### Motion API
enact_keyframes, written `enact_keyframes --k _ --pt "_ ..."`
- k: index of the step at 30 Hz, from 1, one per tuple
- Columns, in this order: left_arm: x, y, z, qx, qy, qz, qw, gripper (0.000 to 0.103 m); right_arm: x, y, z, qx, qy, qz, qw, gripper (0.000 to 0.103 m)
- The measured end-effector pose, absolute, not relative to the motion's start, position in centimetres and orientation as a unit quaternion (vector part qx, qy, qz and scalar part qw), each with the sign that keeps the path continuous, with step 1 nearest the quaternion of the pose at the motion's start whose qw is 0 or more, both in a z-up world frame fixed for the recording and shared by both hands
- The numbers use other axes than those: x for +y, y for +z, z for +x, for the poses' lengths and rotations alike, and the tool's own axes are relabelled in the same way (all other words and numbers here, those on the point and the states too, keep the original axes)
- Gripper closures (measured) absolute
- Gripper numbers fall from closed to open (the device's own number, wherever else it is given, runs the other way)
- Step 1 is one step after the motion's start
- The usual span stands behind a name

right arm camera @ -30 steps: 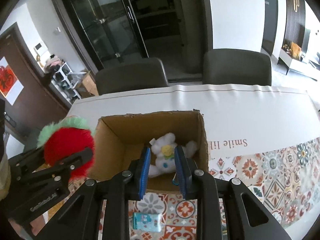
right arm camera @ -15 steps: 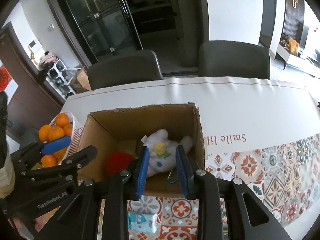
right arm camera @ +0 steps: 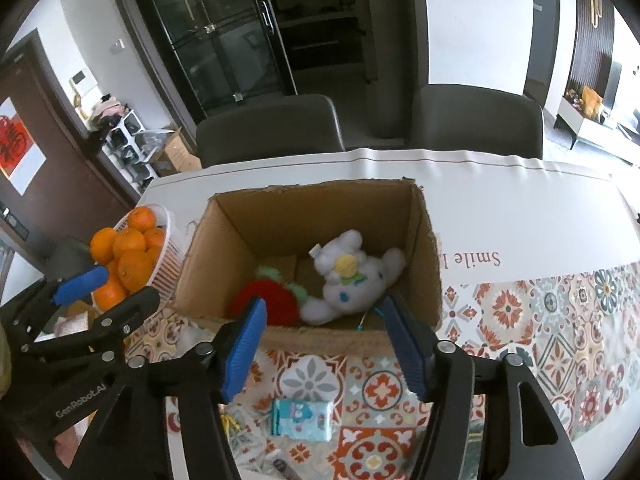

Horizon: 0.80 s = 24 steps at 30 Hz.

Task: Organize soft objects
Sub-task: 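Move both tools back over the table toward the yellow scissors and tissue pack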

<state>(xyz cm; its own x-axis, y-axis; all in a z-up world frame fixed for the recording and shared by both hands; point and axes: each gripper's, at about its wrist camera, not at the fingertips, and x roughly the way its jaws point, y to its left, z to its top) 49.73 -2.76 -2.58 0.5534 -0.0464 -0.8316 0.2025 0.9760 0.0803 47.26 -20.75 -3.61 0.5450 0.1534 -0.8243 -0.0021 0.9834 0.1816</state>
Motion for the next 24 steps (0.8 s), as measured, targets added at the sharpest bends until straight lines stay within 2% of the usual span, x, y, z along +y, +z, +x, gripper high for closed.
enact_keyframes --k 13,20,24 --pt "0.9 -4.7 44.6 0.491 -0.055 0.063 0.867 0.032 -17.3 -5.6 43.5 0.497 0.080 0.070 0.861 0.029" --pt "2.4 -7.8 42.7 0.524 -0.053 0.041 0.849 0.032 -16.0 -7.8 42.4 0.521 0.091 0.065 0.846 0.021" --pt "2.7 -9.4 42.3 0.544 -0.058 0.032 0.837 0.032 -15.5 -9.2 42.2 0.538 0.094 0.064 0.835 0.020"
